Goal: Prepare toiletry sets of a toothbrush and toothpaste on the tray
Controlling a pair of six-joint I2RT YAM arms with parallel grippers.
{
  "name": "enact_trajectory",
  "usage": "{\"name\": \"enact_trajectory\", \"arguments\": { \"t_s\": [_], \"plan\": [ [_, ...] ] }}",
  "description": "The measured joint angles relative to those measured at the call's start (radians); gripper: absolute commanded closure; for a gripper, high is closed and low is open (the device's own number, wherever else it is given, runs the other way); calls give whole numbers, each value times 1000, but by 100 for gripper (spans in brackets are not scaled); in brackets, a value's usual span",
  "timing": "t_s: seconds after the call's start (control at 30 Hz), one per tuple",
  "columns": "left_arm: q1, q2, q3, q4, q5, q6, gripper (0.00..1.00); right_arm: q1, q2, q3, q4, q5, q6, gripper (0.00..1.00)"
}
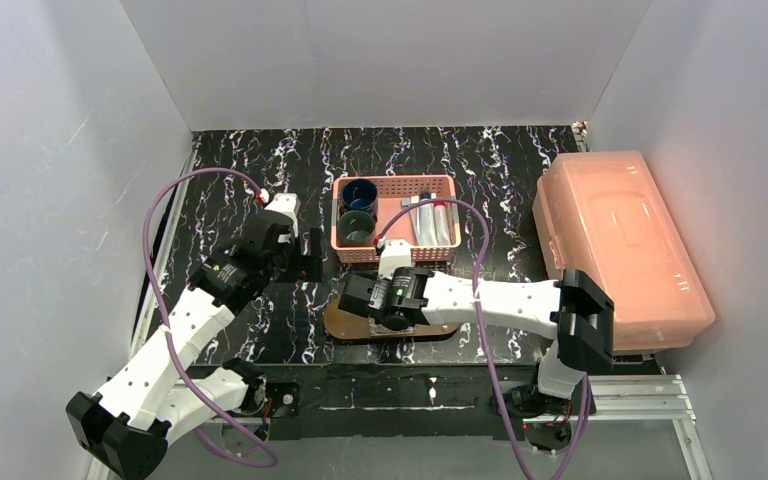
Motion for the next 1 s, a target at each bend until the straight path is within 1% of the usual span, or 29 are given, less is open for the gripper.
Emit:
{"name": "enact_trajectory", "arguments": {
  "t_s": [0.2, 0.37, 0.53, 0.67, 0.83, 1.0],
  "plan": [
    [0, 0, 0, 0, 0, 0, 2, 0, -6, 25, -4, 2, -12, 57],
    [0, 0, 0, 0, 0, 0, 2, 3, -46, 51, -7, 6, -39, 56],
    [0, 0, 0, 0, 0, 0, 2, 5, -60, 119, -19, 33, -85, 55],
    [0, 0, 0, 0, 0, 0, 2, 5, -60, 168, -39, 59, -139, 53],
    [0, 0, 0, 0, 0, 0, 2, -13, -51, 263, -61, 73, -240, 53],
    [0, 0, 0, 0, 0, 0, 2, -93, -40, 316, -47, 53, -341, 53]
  ]
}}
